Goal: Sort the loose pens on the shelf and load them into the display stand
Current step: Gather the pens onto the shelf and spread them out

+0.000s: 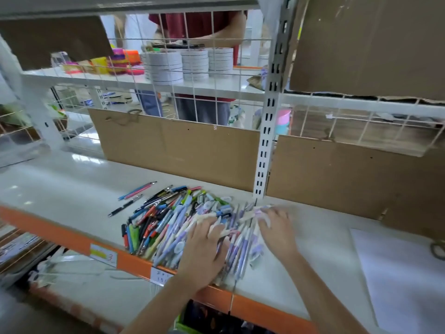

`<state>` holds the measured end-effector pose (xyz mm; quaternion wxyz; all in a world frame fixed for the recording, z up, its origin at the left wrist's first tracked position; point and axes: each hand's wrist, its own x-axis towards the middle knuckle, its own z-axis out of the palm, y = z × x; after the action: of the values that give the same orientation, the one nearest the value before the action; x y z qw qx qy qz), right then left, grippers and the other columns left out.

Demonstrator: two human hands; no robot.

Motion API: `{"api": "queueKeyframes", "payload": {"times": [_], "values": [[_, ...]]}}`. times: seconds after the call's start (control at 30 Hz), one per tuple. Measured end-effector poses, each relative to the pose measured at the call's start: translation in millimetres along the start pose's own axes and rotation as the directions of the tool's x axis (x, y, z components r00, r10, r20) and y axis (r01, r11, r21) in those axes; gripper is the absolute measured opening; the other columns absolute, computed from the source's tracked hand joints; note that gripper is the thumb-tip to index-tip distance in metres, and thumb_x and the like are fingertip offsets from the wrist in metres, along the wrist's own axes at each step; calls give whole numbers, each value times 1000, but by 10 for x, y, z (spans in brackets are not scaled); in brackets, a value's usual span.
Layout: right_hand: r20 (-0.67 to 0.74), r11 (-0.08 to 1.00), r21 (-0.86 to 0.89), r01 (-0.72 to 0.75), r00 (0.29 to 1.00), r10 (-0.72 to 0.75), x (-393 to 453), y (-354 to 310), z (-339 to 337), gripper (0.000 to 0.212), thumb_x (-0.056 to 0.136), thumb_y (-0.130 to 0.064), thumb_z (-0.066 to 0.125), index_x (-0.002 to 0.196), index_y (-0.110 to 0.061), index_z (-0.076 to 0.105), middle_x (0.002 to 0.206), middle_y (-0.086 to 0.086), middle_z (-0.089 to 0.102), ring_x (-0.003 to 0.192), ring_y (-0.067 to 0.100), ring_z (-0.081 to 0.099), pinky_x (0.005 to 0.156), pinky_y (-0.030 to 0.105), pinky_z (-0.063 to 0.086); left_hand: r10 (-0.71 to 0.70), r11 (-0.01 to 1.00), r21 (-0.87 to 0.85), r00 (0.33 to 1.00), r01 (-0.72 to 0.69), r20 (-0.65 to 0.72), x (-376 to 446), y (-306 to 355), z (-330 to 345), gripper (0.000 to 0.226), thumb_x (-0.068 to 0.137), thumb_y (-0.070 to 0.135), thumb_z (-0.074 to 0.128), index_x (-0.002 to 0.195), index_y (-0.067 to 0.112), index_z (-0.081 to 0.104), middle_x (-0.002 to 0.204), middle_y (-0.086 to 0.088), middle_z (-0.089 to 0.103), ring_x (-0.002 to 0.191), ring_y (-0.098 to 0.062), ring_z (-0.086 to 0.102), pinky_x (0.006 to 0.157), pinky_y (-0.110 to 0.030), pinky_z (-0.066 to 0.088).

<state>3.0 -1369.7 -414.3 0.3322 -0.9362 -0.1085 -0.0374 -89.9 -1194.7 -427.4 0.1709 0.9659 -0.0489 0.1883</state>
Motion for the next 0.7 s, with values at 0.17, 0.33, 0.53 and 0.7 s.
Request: {"api": "queueKeyframes", "payload": {"times": [0.17, 0.33, 0.53, 0.7], "values": [[52, 974, 48, -222, 974, 220, 388, -59, 135, 49, 93, -38, 50, 139, -21, 43, 149, 16, 24, 136, 36, 23, 113, 41, 22, -278, 961, -29, 958, 276, -70, 216, -784, -311, 34, 97, 27, 44, 124, 11, 55, 126, -7, 50, 120, -23, 45, 103, -36, 36], [24, 982, 2, -190, 981, 190, 382, -104, 424, 40, 94, -32, 50, 130, -15, 53, 144, 16, 35, 135, 31, 27, 109, 33, 20, -547, 833, 56, 834, 551, -65, 467, -1721, -590, 43, 94, 26, 51, 131, 5, 49, 138, -19, 41, 127, -36, 38, 106, -43, 32], [95, 999, 40, 36, 995, -40, 363, -319, 549, 27, 96, -24, 52, 115, -8, 62, 131, 8, 46, 110, 17, 47, 91, 16, 30, -644, 765, 12, 763, 644, 57, 549, -2328, -620, 48, 95, 38, 48, 140, 23, 41, 151, -14, 27, 140, -30, 24, 112, -43, 24], [162, 988, 84, 126, 977, -138, 291, -403, 535, 35, 96, -28, 49, 128, -14, 52, 138, -1, 38, 104, 7, 42, 86, 14, 28, -504, 857, -48, 854, 513, 130, 520, -2406, -552, 39, 95, 33, 44, 127, 18, 58, 130, -8, 55, 121, -29, 48, 102, -41, 38]]}}
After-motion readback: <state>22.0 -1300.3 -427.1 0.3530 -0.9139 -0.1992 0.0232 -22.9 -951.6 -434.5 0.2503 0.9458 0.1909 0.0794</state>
